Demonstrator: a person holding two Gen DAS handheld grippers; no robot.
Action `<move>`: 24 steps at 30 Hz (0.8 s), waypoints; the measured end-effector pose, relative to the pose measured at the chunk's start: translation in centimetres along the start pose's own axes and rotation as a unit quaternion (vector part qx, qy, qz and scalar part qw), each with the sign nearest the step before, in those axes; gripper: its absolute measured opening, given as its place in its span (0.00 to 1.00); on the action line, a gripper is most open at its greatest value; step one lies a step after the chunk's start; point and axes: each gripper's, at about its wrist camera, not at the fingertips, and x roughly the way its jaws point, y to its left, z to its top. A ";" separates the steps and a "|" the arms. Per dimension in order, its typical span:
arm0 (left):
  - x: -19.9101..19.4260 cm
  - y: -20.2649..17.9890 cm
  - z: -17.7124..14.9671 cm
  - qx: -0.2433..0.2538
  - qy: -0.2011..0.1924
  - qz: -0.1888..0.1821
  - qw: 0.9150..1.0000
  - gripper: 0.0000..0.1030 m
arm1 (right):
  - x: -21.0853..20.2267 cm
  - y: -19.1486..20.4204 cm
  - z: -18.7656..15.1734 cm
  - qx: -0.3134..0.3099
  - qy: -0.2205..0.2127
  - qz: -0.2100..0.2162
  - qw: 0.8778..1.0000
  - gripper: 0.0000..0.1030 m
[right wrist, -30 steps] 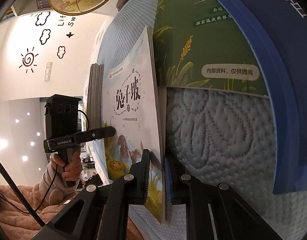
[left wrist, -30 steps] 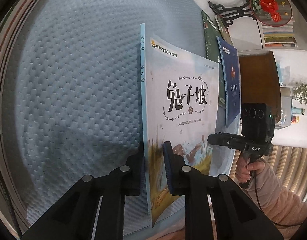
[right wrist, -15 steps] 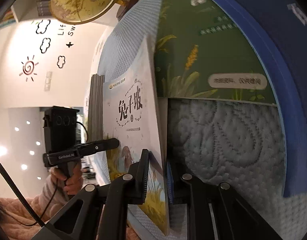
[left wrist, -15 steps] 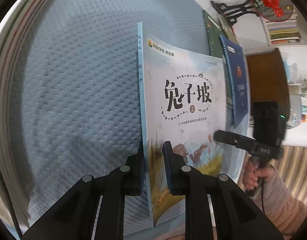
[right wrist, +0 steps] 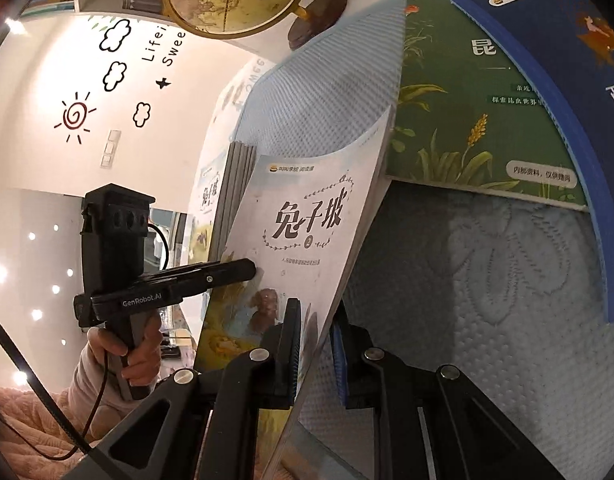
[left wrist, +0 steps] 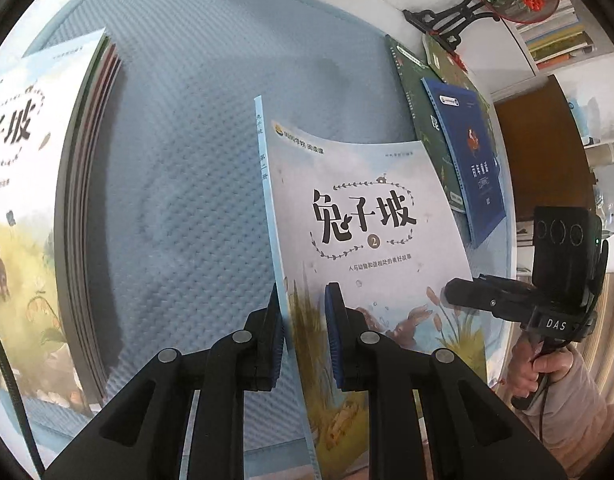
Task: Organize books
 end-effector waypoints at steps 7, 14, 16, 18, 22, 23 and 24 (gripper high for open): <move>1.3 0.7 -1.4 -0.020 0.018 -0.015 1.000 0.17 | 0.0 0.2 -0.7 -0.004 0.006 -0.008 1.000 0.15; 1.7 -0.5 -2.8 -0.011 0.025 -0.016 0.999 0.18 | -0.8 0.5 -2.1 0.006 -0.008 0.002 1.000 0.15; 1.5 -1.1 -2.7 -0.010 0.028 -0.022 0.999 0.19 | -1.5 1.0 -2.1 -0.001 -0.018 0.001 1.000 0.15; 1.3 -1.4 -2.3 -0.028 0.043 -0.033 0.998 0.19 | -2.3 1.9 -2.1 -0.018 -0.026 -0.008 0.999 0.15; 0.2 -2.1 -2.0 -0.020 0.043 -0.034 0.998 0.19 | -3.2 3.2 -1.8 -0.044 -0.025 -0.017 0.999 0.15; -0.3 -2.4 -1.9 -0.015 0.041 -0.032 0.999 0.19 | -3.4 3.4 -1.7 -0.051 -0.021 -0.020 0.998 0.15; -0.8 -2.6 -1.9 -0.011 0.038 -0.033 0.999 0.19 | -3.6 3.6 -1.6 -0.057 -0.017 -0.023 0.998 0.15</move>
